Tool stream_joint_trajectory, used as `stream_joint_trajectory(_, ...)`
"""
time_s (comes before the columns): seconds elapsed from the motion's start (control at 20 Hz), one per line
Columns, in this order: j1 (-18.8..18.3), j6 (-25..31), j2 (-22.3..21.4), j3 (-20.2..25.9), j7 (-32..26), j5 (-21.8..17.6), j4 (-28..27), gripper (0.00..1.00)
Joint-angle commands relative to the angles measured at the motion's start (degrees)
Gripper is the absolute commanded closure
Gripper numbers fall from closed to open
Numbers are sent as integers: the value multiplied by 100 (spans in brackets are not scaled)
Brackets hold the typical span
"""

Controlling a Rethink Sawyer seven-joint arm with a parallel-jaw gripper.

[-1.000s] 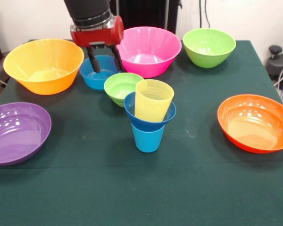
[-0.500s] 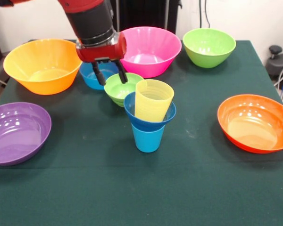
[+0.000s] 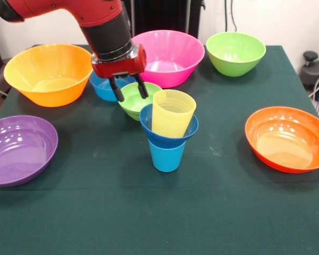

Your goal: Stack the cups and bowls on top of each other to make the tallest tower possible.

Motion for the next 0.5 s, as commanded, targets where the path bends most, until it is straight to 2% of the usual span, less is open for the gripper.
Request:
stream_joint_trajectory(0.05, 69, 4, 231, -295, -1697, -459, -376, 0)
stream_joint_trajectory(0.5, 100, 37, 86, -319, -1663, -435, -304, 0)
